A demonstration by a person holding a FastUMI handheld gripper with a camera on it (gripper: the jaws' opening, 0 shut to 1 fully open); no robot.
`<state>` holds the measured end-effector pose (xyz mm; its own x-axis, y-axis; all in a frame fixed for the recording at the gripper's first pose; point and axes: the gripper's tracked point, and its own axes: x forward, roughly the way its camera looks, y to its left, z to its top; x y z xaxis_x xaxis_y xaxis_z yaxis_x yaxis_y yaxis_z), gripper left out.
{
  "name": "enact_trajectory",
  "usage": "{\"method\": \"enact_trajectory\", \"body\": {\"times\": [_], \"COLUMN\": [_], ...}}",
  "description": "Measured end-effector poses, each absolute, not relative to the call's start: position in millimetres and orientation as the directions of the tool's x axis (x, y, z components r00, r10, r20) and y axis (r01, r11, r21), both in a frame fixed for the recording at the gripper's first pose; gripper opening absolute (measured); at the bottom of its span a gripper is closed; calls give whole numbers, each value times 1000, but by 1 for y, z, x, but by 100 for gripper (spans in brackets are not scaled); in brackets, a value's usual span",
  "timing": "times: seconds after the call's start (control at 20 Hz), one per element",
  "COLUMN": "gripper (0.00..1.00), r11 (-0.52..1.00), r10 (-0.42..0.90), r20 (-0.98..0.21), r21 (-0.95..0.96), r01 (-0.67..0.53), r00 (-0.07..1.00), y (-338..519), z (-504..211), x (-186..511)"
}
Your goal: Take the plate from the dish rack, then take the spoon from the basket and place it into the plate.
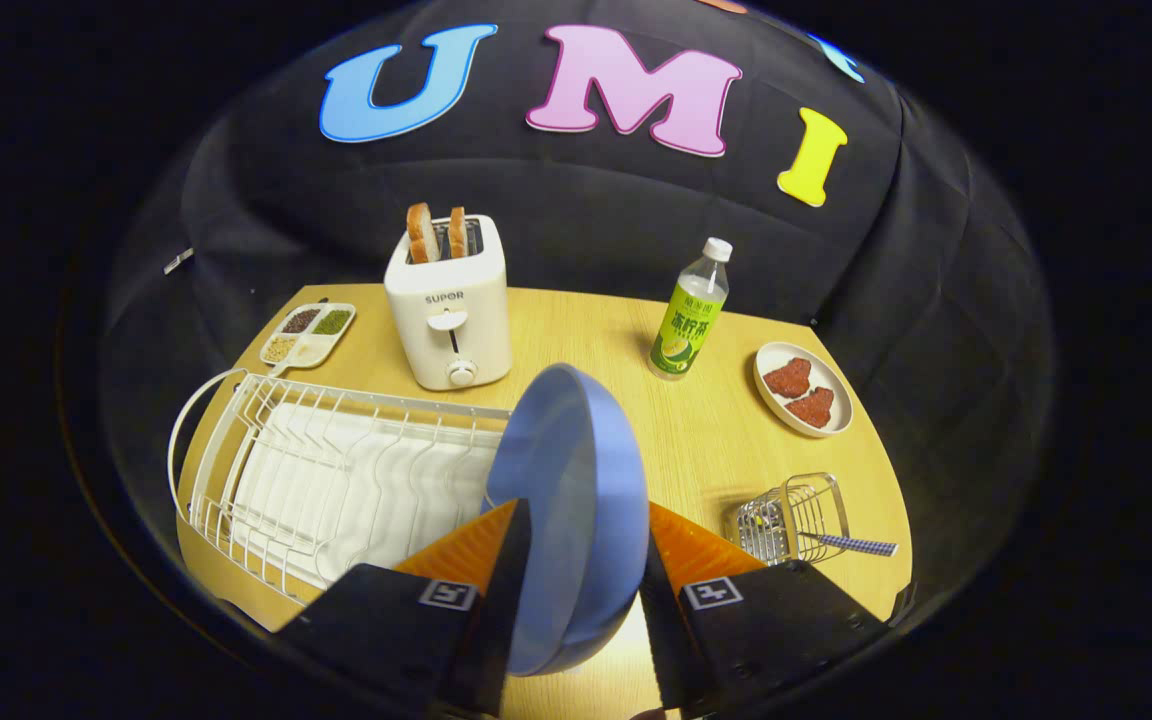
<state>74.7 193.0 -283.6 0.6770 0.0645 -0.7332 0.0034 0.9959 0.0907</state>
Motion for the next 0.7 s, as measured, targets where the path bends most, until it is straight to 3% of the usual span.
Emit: {"method": "enact_trajectory", "body": {"times": [0.2, 0.7], "gripper": [38, 31], "r11": [999, 983], "r10": [-1, -120], "r20": [-735, -601], "r21": [24, -182], "r01": [28, 11], "r00": [678, 790], "y": [193, 191], "z": [-281, -214], "x": [75, 101]}}
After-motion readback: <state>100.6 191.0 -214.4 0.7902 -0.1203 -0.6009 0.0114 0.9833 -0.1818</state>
